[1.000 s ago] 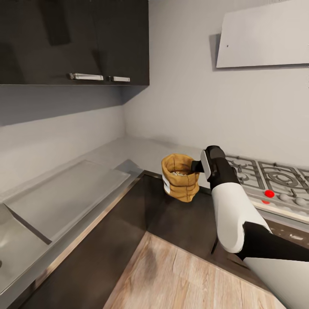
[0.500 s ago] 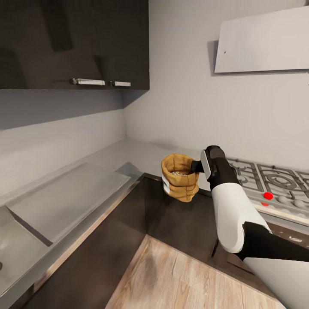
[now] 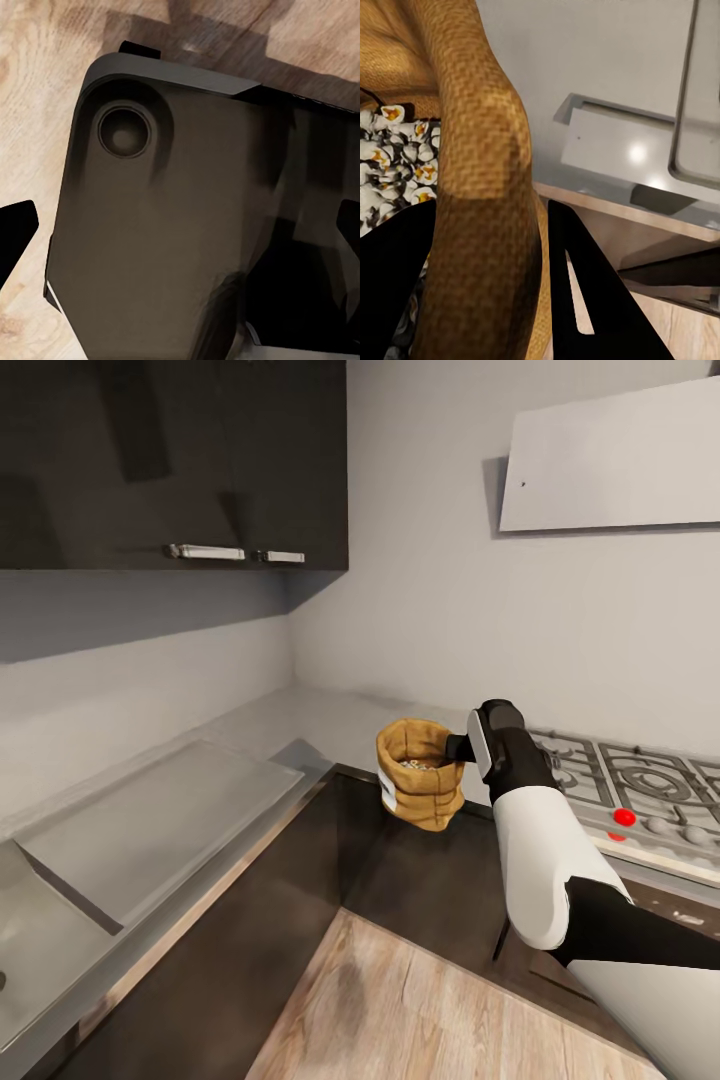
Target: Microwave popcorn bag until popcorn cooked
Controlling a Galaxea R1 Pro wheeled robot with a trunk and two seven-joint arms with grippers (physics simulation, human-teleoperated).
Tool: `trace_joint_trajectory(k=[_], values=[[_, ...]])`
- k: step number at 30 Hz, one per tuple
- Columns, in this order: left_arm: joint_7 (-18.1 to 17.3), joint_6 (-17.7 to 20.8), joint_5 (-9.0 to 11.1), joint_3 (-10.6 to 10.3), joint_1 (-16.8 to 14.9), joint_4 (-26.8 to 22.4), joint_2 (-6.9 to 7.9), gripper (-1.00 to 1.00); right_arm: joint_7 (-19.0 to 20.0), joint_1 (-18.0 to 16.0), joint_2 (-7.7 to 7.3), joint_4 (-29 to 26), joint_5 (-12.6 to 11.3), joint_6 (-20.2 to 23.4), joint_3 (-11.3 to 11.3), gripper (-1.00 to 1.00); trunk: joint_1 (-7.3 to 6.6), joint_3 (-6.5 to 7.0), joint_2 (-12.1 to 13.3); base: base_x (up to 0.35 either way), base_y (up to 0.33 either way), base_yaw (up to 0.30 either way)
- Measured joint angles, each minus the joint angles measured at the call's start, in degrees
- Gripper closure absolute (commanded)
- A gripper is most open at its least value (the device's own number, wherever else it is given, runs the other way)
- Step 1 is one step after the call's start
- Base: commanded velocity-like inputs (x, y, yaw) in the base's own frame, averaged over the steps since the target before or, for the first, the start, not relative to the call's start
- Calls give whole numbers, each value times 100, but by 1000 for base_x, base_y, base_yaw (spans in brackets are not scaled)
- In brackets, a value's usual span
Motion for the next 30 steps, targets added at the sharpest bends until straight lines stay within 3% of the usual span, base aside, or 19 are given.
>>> trace_joint_trajectory(k=[6,30], values=[[-5,23,11,-1,0,-3,-3,-100,-6,1,0,-1,6,0,1,100,1,0,0,-48,0,0],[-1,41,19,16,0,1,-9,-100,27,1,-1,0,1,0,0,100,2,0,1,-310,0,0]])
